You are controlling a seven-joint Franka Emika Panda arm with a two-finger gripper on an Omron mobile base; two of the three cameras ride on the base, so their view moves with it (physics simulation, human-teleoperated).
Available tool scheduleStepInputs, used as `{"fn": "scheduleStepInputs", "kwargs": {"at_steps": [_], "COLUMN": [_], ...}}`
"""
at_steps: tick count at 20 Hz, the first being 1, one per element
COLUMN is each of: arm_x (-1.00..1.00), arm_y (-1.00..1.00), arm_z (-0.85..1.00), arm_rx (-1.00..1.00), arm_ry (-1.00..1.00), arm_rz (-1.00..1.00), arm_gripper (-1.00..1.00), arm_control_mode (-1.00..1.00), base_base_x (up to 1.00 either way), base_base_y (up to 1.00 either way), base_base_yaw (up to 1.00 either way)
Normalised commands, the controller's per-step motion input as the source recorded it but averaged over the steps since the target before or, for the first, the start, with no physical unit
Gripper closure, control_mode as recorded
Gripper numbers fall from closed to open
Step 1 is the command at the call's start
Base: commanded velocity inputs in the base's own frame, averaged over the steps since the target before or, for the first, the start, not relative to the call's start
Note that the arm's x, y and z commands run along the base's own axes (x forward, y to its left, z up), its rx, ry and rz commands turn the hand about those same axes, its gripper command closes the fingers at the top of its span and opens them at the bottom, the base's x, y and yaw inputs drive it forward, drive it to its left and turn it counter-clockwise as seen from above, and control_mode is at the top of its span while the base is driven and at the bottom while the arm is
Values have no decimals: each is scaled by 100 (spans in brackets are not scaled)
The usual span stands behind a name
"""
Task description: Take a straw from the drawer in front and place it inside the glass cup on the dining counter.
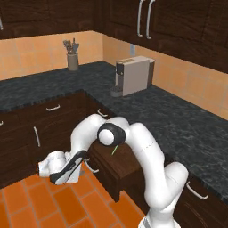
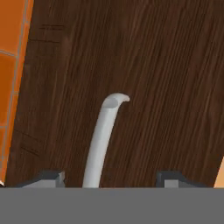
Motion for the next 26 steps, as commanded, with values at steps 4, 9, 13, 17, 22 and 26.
{"fn": "scheduleStepInputs", "kwargs": {"at_steps": [4, 9, 13, 17, 22, 26], "arm_x": [-29, -20, 10, 46, 77, 41], "arm_y": [5, -71, -100, -76, -28, -2], "arm_z": [75, 100, 83, 12, -25, -65], "arm_rx": [51, 51, 43, 27, 6, 0], "arm_ry": [32, 5, 17, 22, 15, 5], "arm_rz": [0, -4, -9, -8, -8, -4], "arm_gripper": [-100, -100, -100, -100, -100, -100], "arm_control_mode": [-100, -100, -100, -100, -100, -100], "base_base_x": [0, 0, 0, 0, 0, 0], "base_base_y": [0, 0, 0, 0, 0, 0], "base_base_yaw": [0, 0, 0, 0, 0, 0]}}
